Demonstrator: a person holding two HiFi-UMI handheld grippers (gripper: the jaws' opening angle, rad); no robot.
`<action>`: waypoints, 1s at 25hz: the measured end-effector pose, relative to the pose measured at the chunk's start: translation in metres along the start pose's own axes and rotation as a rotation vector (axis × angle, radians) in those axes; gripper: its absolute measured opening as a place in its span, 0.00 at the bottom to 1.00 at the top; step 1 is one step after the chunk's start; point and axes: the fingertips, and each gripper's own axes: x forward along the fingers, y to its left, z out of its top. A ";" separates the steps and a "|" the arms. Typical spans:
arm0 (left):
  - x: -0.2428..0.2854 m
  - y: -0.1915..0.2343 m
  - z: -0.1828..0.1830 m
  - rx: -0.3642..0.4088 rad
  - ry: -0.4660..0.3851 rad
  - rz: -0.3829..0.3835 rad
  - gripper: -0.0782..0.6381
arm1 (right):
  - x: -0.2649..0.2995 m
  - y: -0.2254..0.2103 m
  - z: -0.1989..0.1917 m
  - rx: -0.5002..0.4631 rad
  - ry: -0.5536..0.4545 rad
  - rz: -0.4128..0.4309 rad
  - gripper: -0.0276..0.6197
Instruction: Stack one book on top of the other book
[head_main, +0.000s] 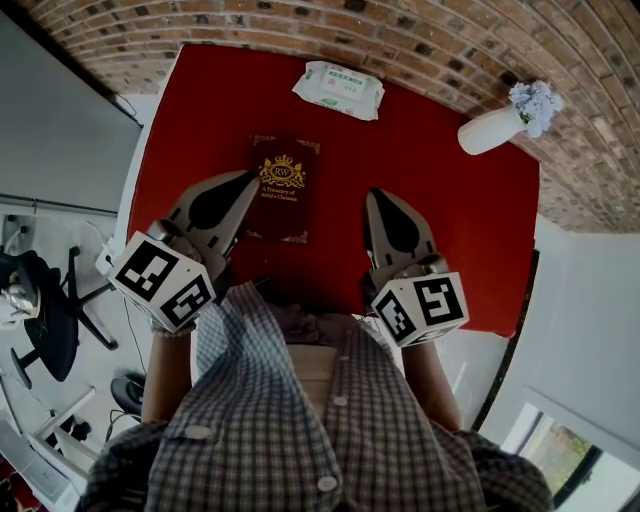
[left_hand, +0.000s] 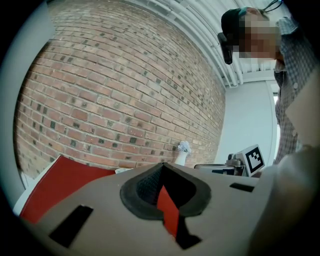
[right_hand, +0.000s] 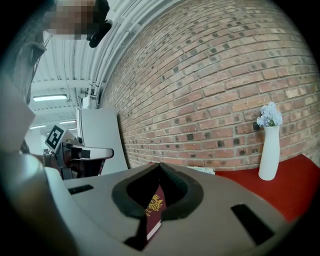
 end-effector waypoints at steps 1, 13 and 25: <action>0.000 -0.002 0.000 0.001 -0.001 -0.008 0.12 | -0.001 0.000 0.001 -0.002 -0.002 -0.002 0.05; 0.003 -0.005 -0.005 0.026 0.028 -0.019 0.12 | -0.001 -0.002 -0.002 -0.018 0.012 -0.013 0.05; 0.005 -0.006 -0.008 0.035 0.042 -0.024 0.12 | 0.000 0.001 -0.004 -0.026 0.023 -0.008 0.05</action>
